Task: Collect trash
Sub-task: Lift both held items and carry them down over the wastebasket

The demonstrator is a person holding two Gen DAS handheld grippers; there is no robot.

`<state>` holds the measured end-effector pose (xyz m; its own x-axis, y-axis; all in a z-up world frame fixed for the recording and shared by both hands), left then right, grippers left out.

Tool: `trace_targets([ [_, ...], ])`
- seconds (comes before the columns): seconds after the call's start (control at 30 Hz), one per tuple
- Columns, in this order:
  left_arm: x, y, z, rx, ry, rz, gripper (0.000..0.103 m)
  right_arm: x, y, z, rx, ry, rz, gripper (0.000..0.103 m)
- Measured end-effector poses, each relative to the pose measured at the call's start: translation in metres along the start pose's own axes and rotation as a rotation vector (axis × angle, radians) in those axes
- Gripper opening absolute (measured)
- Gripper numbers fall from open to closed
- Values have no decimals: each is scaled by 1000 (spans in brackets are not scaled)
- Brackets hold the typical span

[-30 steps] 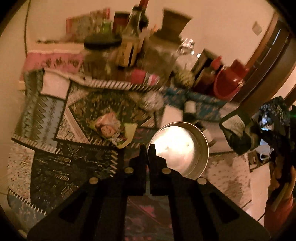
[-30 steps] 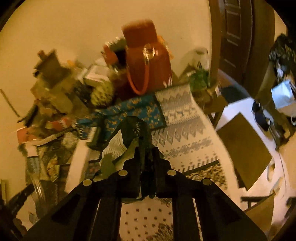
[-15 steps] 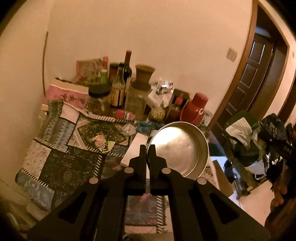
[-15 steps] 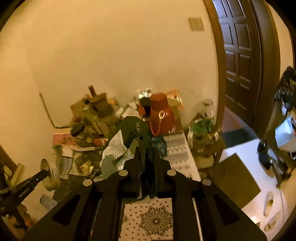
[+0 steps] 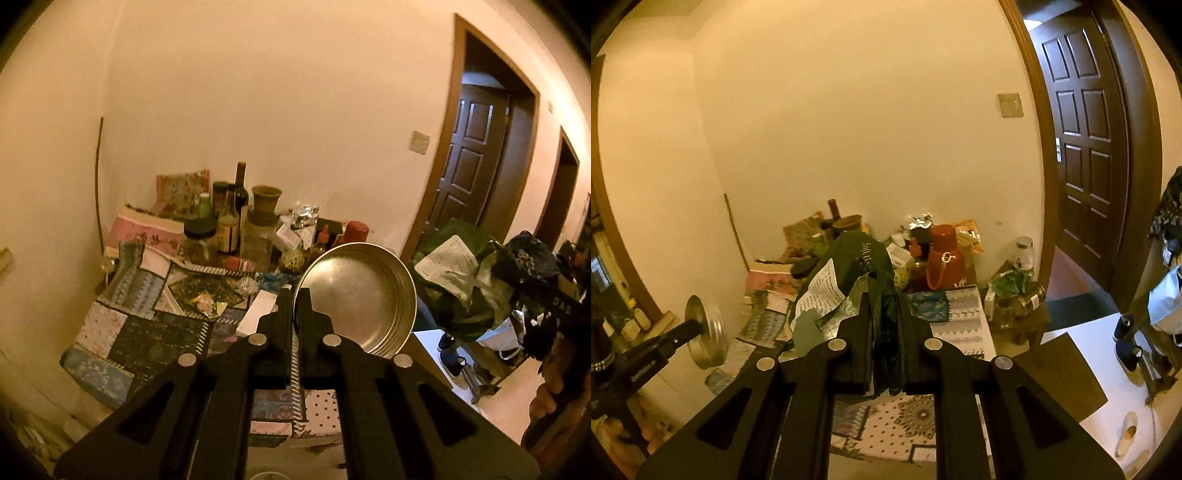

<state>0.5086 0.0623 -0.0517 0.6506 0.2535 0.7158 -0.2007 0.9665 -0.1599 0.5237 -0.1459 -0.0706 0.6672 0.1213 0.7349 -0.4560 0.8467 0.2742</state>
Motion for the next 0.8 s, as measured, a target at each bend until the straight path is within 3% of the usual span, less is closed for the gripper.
trace_targets([
  [0.2, -19, 5, 42, -40, -42, -57, 1, -27, 30, 30, -21, -23, -13, 10],
  [0.6, -105, 52, 123, -102, 1, -136, 1, -113, 98, 79, -80, -15, -88, 10],
  [0.8, -144, 65, 147, -121, 33, -156, 1, -151, 111, 98, -115, 23, -124, 10],
])
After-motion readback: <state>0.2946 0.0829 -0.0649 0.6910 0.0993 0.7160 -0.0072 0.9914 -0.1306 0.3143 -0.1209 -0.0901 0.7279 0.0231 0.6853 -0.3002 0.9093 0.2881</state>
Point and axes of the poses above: each gripper's, at about its wrist camera, not at the fingertips, and z roughly against the way its jaws point, y to its left, x to its top, the point moved 8 cm from there along -z, roughly the way its jaws point, and after that the axes turned 15 degrees about y, right-handed, at the moved point
